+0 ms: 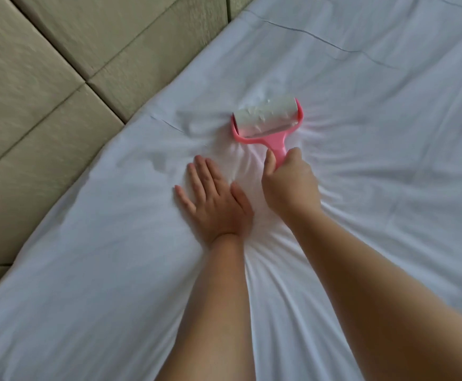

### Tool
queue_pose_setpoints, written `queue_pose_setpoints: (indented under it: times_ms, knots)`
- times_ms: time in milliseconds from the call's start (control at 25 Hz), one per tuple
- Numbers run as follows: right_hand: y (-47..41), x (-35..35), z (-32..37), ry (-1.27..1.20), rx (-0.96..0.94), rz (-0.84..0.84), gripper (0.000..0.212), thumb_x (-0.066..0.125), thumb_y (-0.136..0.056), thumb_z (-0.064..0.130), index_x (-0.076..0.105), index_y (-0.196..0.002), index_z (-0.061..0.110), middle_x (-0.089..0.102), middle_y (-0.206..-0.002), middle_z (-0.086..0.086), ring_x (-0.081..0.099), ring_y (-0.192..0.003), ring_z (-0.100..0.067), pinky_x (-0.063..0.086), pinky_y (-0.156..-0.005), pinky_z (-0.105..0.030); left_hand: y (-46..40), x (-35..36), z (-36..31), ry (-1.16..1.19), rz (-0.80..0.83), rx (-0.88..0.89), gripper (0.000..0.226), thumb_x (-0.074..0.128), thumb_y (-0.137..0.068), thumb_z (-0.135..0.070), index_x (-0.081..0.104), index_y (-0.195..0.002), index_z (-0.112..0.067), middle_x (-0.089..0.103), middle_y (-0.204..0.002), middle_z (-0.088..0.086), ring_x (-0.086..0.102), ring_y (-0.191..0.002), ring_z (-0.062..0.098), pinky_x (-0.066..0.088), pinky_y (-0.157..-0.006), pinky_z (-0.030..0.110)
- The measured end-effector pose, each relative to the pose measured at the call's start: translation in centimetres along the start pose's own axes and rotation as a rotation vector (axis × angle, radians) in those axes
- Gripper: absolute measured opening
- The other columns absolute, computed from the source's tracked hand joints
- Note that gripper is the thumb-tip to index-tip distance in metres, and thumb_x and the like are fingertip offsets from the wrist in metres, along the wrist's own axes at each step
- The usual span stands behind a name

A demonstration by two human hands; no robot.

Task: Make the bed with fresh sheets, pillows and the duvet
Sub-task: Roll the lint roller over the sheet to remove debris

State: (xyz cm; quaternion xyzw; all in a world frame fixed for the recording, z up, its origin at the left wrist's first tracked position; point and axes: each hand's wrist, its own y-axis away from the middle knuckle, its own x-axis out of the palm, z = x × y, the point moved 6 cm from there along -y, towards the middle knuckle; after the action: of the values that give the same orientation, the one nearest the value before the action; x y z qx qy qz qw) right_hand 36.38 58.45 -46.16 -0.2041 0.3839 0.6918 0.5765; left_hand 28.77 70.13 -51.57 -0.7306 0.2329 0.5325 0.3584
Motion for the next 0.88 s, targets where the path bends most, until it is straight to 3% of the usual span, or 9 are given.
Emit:
queue_pose_setpoints:
  times_ms: [280, 520, 640, 760, 880]
  knots:
    - [-4.3, 1.1, 2.6, -0.017, -0.04, -0.014, 0.026, 0.038, -0.098, 0.038, 0.04, -0.095, 0.012, 0.046, -0.081, -0.001, 0.048, -0.078, -0.026, 0.036, -0.068, -0.034, -2.6, 1.4, -1.0, -0.026, 0.053, -0.039, 0.068, 0.028, -0.084, -0.031, 0.031, -0.146, -0.002, 0.031, -0.153, 0.011, 0.028, -0.142, 0.024, 0.01, -0.113, 0.054]
    - [-4.3, 0.8, 2.5, -0.019, -0.049, -0.001, 0.027, 0.037, -0.099, 0.039, 0.04, -0.095, 0.013, 0.044, -0.077, 0.001, 0.046, -0.077, -0.025, 0.034, -0.067, -0.033, -3.5, 1.6, -1.4, -0.045, 0.029, -0.023, 0.068, 0.029, -0.083, -0.028, 0.033, -0.145, -0.002, 0.035, -0.152, 0.011, 0.031, -0.141, 0.023, 0.012, -0.112, 0.053]
    - [-3.1, 0.3, 1.3, -0.003, -0.03, 0.02, 0.028, 0.037, -0.099, 0.041, 0.039, -0.094, 0.013, 0.039, -0.072, 0.004, 0.041, -0.076, -0.024, 0.03, -0.067, -0.031, -3.4, 1.4, -1.4, -0.033, 0.01, -0.001, 0.063, 0.029, -0.086, -0.026, 0.04, -0.142, -0.002, 0.04, -0.148, 0.012, 0.036, -0.139, 0.024, 0.016, -0.111, 0.053]
    - [-0.7, -0.8, -0.3, 0.013, -0.019, 0.007, 0.031, 0.037, -0.098, 0.044, 0.04, -0.093, 0.013, 0.043, -0.081, -0.001, 0.042, -0.08, -0.025, 0.032, -0.069, -0.032, -3.7, 0.7, -1.4, -0.005, 0.04, -0.014, 0.059, 0.029, -0.086, -0.025, 0.048, -0.137, 0.0, 0.045, -0.144, 0.014, 0.04, -0.136, 0.026, 0.019, -0.111, 0.053]
    - [2.4, -2.1, -2.3, 0.039, 0.002, -0.001, 0.032, 0.037, -0.097, 0.045, 0.041, -0.093, 0.014, 0.051, -0.089, -0.006, 0.051, -0.087, -0.03, 0.033, -0.069, -0.033, -3.8, -0.2, -1.5, -0.012, 0.195, 0.012, 0.061, 0.022, -0.092, -0.028, 0.027, -0.148, -0.004, 0.024, -0.156, 0.011, 0.019, -0.145, 0.022, 0.005, -0.116, 0.053]
